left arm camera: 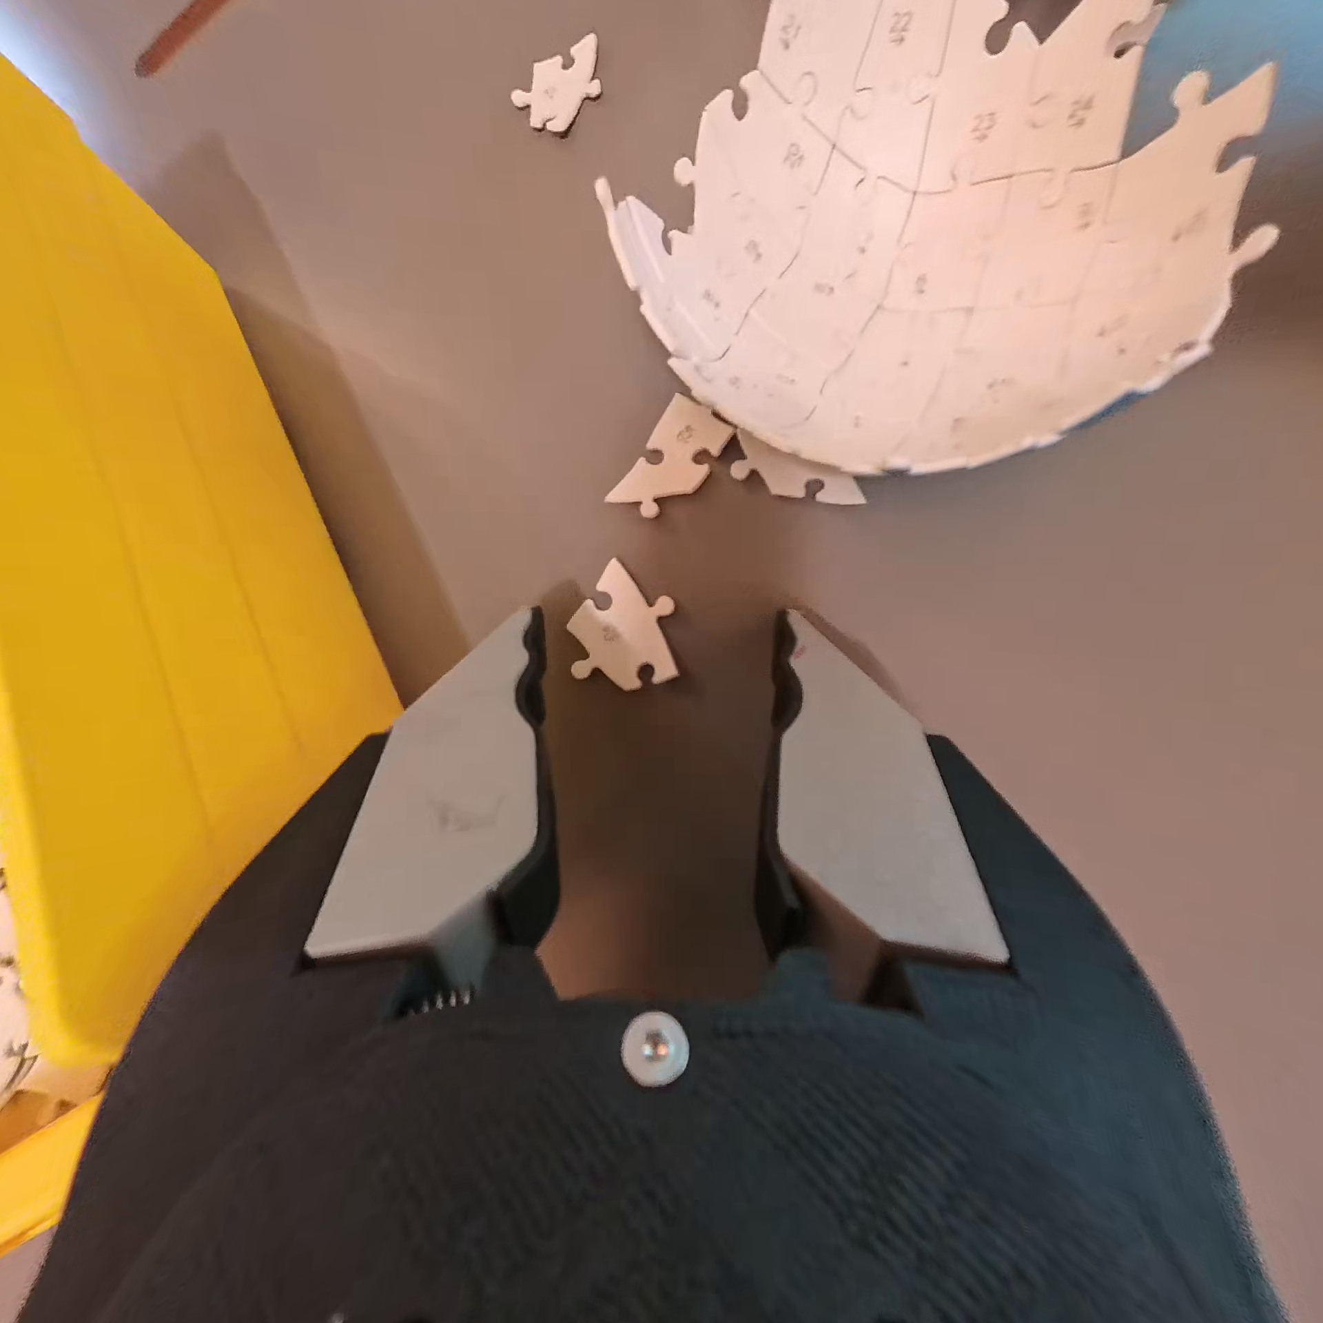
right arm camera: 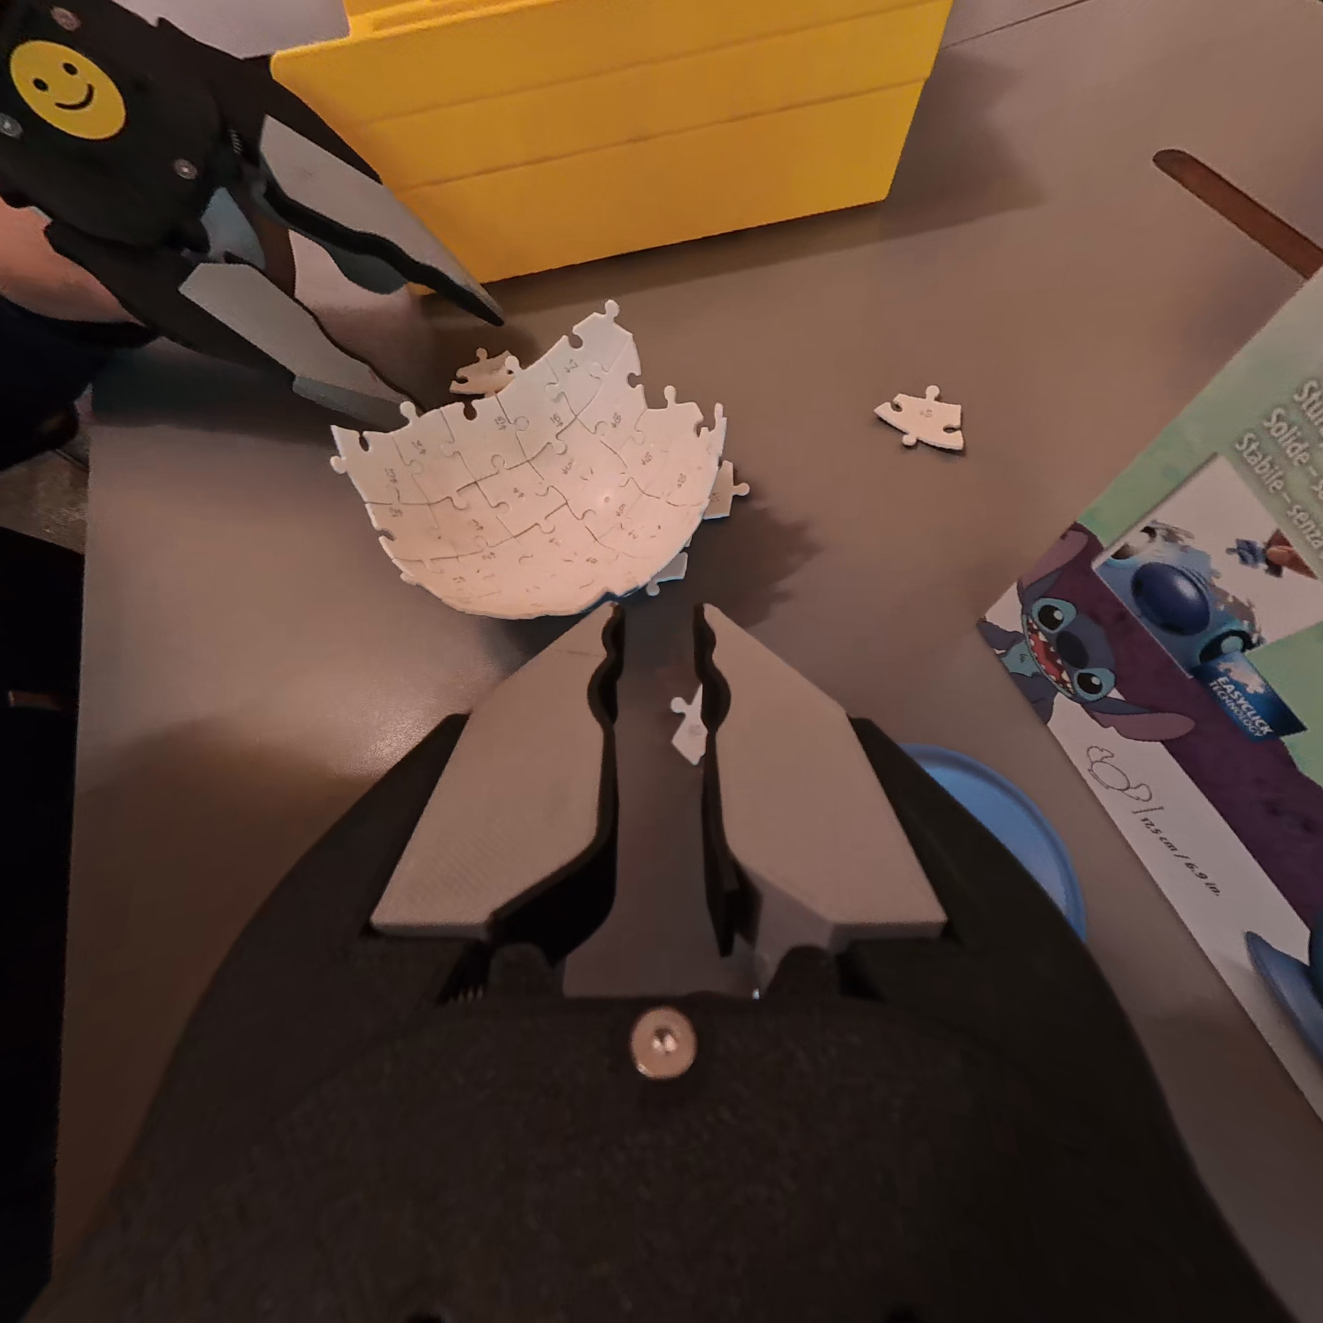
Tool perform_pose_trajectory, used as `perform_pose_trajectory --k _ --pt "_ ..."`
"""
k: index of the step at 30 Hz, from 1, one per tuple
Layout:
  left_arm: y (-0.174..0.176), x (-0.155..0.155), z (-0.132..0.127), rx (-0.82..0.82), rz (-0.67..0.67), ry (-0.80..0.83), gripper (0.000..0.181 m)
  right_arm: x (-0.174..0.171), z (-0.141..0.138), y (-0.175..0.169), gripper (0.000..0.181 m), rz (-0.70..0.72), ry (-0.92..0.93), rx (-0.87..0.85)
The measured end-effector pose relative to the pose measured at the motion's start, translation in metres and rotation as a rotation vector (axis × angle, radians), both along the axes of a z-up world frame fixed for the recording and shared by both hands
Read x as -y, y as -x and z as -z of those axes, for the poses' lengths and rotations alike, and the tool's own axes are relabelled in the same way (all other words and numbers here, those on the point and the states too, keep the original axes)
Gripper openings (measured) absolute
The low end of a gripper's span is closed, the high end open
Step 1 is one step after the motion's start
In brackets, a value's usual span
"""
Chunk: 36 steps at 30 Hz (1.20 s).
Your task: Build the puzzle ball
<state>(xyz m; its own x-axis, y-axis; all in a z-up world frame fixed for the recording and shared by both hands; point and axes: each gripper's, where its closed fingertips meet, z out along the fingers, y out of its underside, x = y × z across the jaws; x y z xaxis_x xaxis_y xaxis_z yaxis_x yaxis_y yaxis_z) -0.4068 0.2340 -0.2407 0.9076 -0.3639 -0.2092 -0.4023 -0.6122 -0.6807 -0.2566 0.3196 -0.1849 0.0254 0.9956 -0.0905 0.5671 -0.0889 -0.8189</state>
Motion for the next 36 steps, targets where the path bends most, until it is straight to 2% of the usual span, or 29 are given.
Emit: perform_pose_trajectory --k 3,7,9,13,20,36 --pt "-0.003 -0.002 0.003 0.049 -0.006 0.044 0.054 0.003 -0.002 0.000 0.015 -0.010 -0.012 0.000" --pt "-0.001 -0.004 0.006 0.117 -0.035 0.121 0.056 0.008 -0.007 -0.001 0.015 -0.025 -0.027 -0.008" --pt "0.004 -0.004 0.005 0.087 -0.043 0.132 0.061 0.011 -0.011 -0.001 0.015 -0.032 -0.034 -0.017" --pt "0.012 -0.005 0.003 -0.007 -0.031 0.158 0.060 0.015 -0.018 -0.001 0.015 -0.045 -0.035 -0.042" --pt "0.005 0.006 0.008 0.085 0.031 0.308 0.032 0.018 -0.027 -0.004 0.015 -0.050 -0.036 -0.070" --pt "0.002 0.014 0.007 0.027 0.109 0.280 0.022 0.018 -0.026 -0.003 0.015 -0.054 -0.020 -0.075"
